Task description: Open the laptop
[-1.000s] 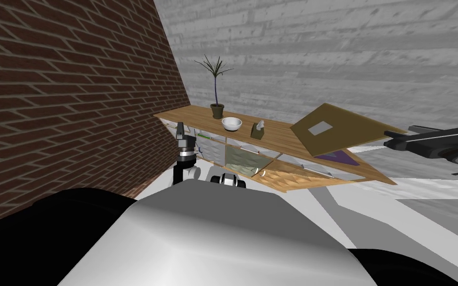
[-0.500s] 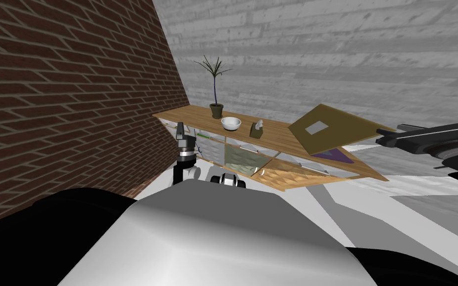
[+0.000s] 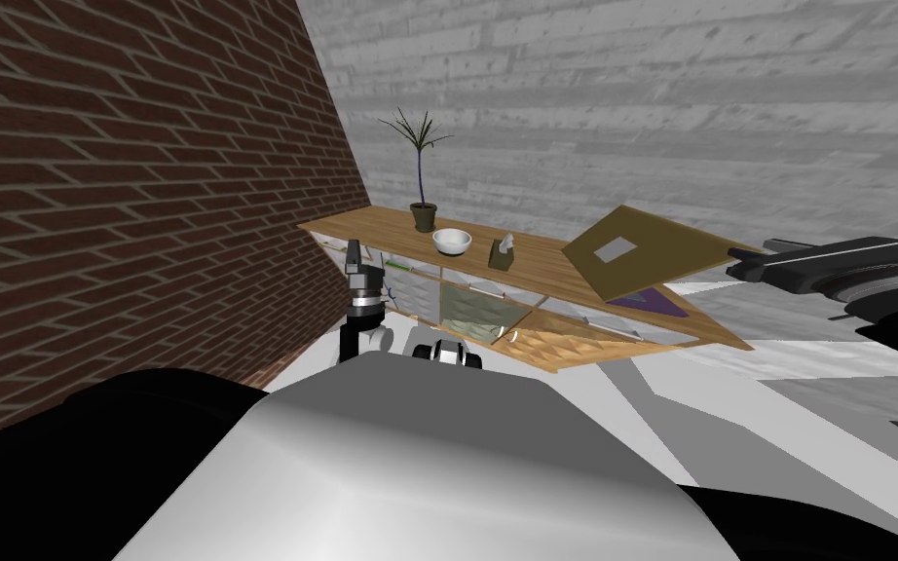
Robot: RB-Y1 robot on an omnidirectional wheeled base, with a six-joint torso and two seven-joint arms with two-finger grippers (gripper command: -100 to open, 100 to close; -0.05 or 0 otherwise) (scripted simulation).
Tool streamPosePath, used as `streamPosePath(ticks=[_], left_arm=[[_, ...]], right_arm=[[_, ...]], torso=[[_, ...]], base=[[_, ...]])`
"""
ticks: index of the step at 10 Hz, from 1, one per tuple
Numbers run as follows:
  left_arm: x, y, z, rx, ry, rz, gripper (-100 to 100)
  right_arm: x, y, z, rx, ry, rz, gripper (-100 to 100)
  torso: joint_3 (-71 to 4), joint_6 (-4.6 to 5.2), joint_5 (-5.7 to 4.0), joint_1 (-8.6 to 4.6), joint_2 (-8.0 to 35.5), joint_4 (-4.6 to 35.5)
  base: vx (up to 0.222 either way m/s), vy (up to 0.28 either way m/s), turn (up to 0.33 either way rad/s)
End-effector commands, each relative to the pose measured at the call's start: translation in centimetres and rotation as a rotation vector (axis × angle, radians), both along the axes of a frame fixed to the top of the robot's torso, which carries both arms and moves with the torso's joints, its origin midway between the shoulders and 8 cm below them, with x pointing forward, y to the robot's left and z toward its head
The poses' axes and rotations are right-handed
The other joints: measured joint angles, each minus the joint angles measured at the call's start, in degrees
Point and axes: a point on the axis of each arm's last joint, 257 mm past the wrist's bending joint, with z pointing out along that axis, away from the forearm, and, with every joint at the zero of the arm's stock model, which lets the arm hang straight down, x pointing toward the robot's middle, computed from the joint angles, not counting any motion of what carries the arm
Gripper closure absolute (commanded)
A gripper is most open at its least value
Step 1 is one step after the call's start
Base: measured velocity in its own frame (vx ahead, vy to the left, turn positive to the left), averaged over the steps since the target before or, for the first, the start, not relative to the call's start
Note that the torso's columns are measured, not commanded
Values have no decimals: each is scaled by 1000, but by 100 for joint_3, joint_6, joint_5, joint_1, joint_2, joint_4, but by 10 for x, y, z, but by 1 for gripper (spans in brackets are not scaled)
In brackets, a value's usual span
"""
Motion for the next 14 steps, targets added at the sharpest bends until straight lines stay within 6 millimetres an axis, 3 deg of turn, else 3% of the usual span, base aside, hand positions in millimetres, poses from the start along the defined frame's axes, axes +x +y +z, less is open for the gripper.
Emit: streamPosePath(ticks=[1,4,7,10,12,14], left_arm=[[0,0,0,0,0,0,0],[0,0,0,0,0,0,0],[0,0,0,0,0,0,0],[0,0,0,0,0,0,0],[0,0,0,0,0,0,0],[0,0,0,0,0,0,0]], right_arm=[[12,6,-11,29,5,22,100],[18,12,-14,36,4,37,100],[27,2,-13,55,18,29,100],[41,17,-12,63,8,62,100],[46,4,-12,79,29,45,100],[60,19,-6,82,14,77,100]], torso=[[1,-6,1,-2,0,2],[-9,-24,4,30,-15,-12],[0,-4,2,5,2,-2],[-12,-19,16,17,-12,-1],[-12,-13,14,18,-9,-4],[-8,-14,20,14,-6,4]], base=[[-2,-4,-18],[2,-6,-3],[-32,2,-30],[1,-5,-11],[-40,1,-45],[-10,-5,-22]])
